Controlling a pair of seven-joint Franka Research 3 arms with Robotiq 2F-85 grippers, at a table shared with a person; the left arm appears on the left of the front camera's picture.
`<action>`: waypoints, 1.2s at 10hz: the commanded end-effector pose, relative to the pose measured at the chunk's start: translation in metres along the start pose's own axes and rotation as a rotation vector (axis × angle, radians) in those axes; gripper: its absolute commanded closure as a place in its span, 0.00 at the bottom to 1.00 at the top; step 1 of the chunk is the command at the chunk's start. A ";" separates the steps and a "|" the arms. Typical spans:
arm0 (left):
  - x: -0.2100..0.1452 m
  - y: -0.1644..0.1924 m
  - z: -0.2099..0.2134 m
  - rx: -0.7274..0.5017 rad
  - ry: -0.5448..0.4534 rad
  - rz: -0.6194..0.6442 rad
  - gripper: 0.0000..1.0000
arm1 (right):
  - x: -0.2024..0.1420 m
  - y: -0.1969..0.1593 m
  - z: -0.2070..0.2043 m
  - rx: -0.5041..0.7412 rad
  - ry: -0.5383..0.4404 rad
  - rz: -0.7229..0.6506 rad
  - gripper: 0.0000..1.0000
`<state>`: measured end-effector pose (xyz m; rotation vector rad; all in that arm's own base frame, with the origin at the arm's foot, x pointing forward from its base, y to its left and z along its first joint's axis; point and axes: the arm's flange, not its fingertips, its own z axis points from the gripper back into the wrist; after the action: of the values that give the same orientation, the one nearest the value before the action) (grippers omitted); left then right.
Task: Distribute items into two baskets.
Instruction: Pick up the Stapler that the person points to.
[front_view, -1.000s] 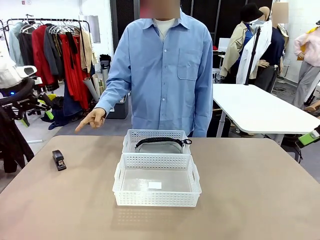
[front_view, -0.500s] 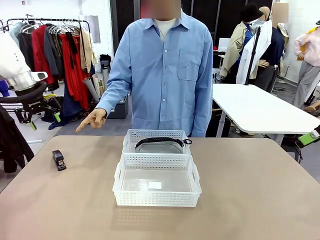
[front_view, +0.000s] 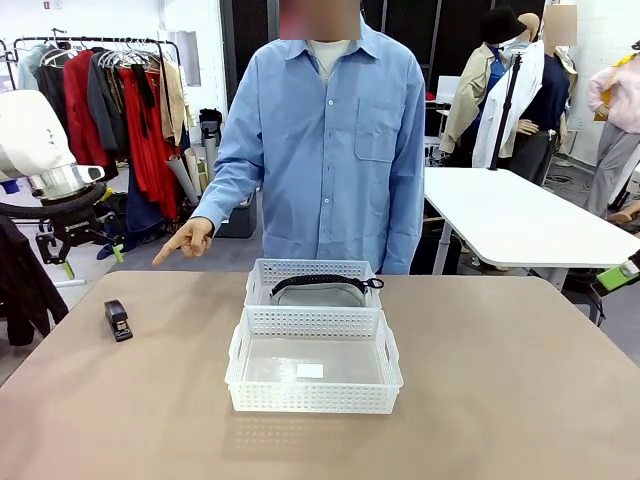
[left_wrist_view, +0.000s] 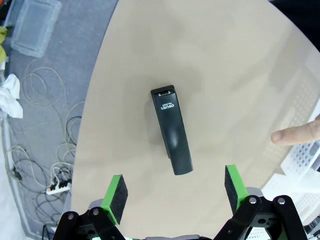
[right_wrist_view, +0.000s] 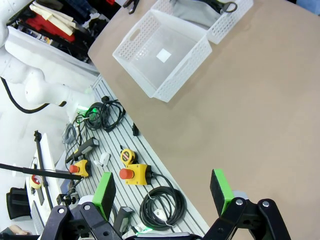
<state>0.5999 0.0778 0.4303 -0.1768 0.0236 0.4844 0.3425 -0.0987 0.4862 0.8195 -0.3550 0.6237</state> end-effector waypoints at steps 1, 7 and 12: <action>-0.006 -0.003 -0.008 0.036 -0.009 0.021 0.00 | 0.000 0.000 0.000 0.006 -0.006 0.006 0.00; -0.006 -0.003 -0.055 0.086 0.056 0.043 0.00 | 0.000 0.000 0.000 0.006 -0.006 0.006 0.00; -0.005 0.003 -0.089 0.108 0.086 0.062 0.00 | 0.000 0.000 0.000 0.006 -0.006 0.006 0.00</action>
<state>0.5976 0.0646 0.3465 -0.1217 0.1504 0.5091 0.3425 -0.0987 0.4861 0.8196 -0.3550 0.6237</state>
